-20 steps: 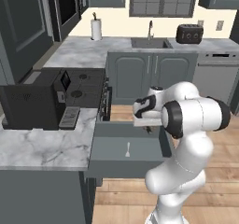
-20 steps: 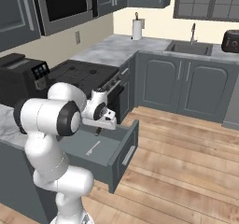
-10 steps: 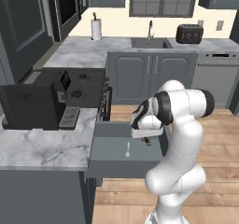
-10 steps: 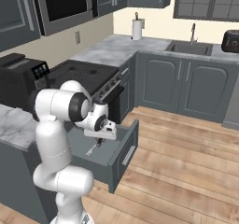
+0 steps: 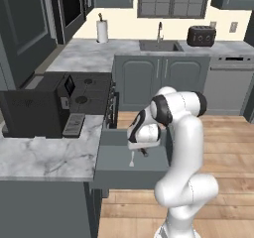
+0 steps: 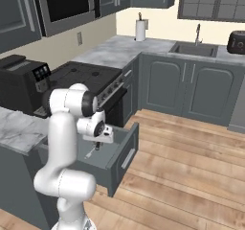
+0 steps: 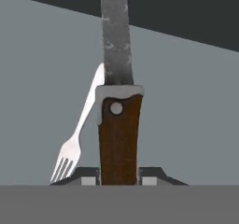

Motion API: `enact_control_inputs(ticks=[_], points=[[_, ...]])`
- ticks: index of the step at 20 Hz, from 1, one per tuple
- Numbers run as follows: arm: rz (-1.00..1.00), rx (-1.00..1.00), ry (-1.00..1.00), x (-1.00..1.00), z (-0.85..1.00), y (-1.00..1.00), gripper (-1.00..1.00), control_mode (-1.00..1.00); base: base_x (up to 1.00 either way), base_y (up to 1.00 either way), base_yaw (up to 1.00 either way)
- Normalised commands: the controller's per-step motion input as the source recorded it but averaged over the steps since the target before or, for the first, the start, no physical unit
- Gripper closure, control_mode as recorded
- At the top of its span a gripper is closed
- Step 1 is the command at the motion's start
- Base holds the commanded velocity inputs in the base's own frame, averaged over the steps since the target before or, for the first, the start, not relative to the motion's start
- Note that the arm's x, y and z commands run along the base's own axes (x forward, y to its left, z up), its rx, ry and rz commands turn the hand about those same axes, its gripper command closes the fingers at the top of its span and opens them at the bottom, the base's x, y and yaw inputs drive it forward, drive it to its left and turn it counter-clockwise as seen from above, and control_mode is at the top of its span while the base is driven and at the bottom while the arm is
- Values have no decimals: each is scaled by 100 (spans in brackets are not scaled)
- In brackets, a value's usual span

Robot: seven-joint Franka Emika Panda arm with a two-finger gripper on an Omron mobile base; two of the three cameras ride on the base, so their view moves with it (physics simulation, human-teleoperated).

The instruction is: Pick up the metallic utensils from the counter and place them in the open drawer. Make sure not to pick up any wooden utensils.

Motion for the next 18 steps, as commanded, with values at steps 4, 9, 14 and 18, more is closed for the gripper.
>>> enact_control_inputs(ticks=[4,9,14,18], points=[[-1,0,0,81,-12,23,100,-100,0,0,0],[0,0,0,9,-9,-19,100,-100,0,0,0],[0,2,0,-16,0,-23,100,-100,0,0,0],[7,4,0,-31,0,-2,100,-100,0,0,0]])
